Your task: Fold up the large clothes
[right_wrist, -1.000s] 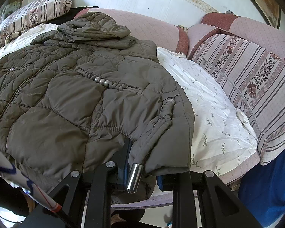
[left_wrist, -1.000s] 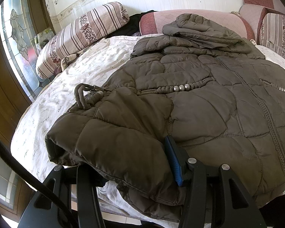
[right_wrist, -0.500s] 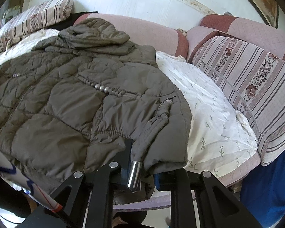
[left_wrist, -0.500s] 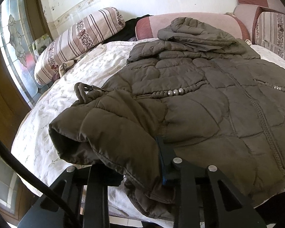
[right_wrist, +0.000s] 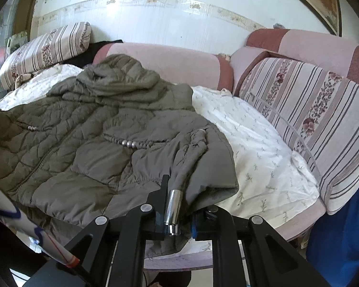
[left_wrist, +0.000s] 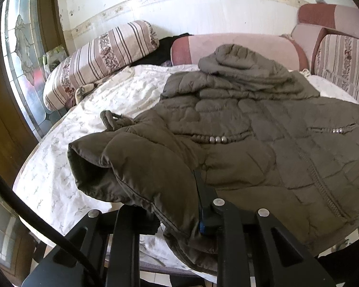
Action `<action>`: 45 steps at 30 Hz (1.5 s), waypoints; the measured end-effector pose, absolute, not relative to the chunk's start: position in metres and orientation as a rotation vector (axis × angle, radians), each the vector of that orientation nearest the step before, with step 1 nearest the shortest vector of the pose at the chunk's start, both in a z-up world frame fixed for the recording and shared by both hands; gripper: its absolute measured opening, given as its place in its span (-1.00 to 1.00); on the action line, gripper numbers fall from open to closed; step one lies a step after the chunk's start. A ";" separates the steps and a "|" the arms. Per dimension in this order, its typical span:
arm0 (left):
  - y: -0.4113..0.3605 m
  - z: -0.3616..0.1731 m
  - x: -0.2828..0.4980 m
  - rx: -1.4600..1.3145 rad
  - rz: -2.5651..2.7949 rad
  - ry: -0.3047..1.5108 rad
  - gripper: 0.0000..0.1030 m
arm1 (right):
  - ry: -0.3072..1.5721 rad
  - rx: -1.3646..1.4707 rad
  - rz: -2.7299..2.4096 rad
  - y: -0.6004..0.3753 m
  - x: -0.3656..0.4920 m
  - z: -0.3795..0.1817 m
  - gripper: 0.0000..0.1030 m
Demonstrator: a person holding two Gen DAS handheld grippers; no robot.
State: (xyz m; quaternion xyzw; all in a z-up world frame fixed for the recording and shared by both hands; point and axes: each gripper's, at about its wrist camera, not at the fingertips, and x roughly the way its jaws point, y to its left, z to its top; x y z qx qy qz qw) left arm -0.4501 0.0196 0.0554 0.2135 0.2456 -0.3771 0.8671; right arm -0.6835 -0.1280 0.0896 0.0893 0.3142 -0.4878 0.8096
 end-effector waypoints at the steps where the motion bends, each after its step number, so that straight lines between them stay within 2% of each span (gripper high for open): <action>1: 0.021 0.058 -0.451 0.443 -0.792 0.512 -0.59 | 0.664 0.190 -1.046 -0.127 -0.685 0.093 -0.76; 9: 0.029 0.089 -0.447 0.406 -0.820 0.493 -0.59 | 0.615 0.166 -1.036 -0.120 -0.697 0.119 -0.77; 17: 0.000 0.147 -0.416 0.338 -0.876 0.475 -0.58 | 0.560 0.116 -1.021 -0.140 -0.686 0.156 -0.77; 26: -0.070 0.200 -0.371 0.285 -0.921 0.455 -0.57 | 0.468 0.214 -0.976 -0.210 -0.661 0.218 -0.76; 34: -0.189 0.224 -0.284 0.270 -0.949 0.561 -0.47 | 0.455 0.306 -0.950 -0.327 -0.604 0.245 -0.76; 37: -0.229 0.219 -0.251 0.248 -0.951 0.629 -0.35 | 0.475 0.367 -0.957 -0.386 -0.575 0.238 -0.76; 41: -0.257 0.218 -0.209 0.170 -0.935 0.654 0.02 | 0.515 0.463 -0.995 -0.457 -0.531 0.211 -0.77; 45: -0.253 0.224 -0.193 0.169 -0.882 0.575 0.10 | 0.566 0.528 -1.060 -0.518 -0.507 0.173 -0.76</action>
